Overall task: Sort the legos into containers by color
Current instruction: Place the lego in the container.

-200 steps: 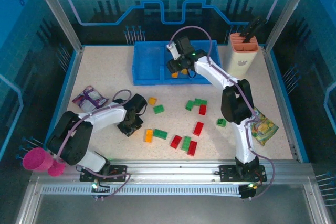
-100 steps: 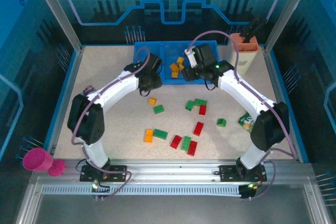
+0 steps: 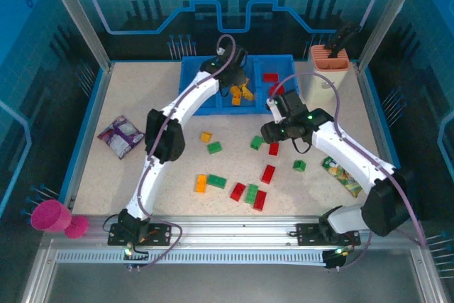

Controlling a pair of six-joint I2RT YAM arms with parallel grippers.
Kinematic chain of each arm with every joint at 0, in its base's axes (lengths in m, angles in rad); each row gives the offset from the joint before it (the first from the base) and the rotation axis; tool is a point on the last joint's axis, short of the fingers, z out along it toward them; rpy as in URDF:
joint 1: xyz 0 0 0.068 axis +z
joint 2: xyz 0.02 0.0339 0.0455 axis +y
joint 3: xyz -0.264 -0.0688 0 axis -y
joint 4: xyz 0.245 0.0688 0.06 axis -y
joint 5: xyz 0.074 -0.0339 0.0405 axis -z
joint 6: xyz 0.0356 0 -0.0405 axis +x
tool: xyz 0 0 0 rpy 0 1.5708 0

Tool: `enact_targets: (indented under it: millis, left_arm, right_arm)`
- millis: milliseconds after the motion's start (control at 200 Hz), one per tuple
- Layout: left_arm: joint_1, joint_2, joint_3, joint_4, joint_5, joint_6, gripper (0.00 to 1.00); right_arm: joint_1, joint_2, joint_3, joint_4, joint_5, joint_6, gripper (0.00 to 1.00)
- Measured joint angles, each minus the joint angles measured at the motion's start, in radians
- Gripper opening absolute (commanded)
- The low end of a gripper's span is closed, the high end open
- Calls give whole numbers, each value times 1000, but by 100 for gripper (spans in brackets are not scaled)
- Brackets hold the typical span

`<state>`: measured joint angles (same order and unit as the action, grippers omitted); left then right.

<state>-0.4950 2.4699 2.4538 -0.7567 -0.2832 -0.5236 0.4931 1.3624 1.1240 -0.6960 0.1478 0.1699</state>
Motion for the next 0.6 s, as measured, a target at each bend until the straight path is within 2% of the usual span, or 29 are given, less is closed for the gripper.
enact_targets:
  millis: [130, 350, 600]
  left_arm:
    - [0, 117, 106, -5, -17, 10, 14]
    - [0, 166, 123, 27, -20, 20, 16]
    - [0, 168, 127, 53, -20, 33, 30]
  right_arm:
    - [0, -34, -32, -5, -5, 22, 64]
    - [0, -43, -60, -15, -6, 41, 64]
    - [0, -45, -65, -15, -7, 55, 65]
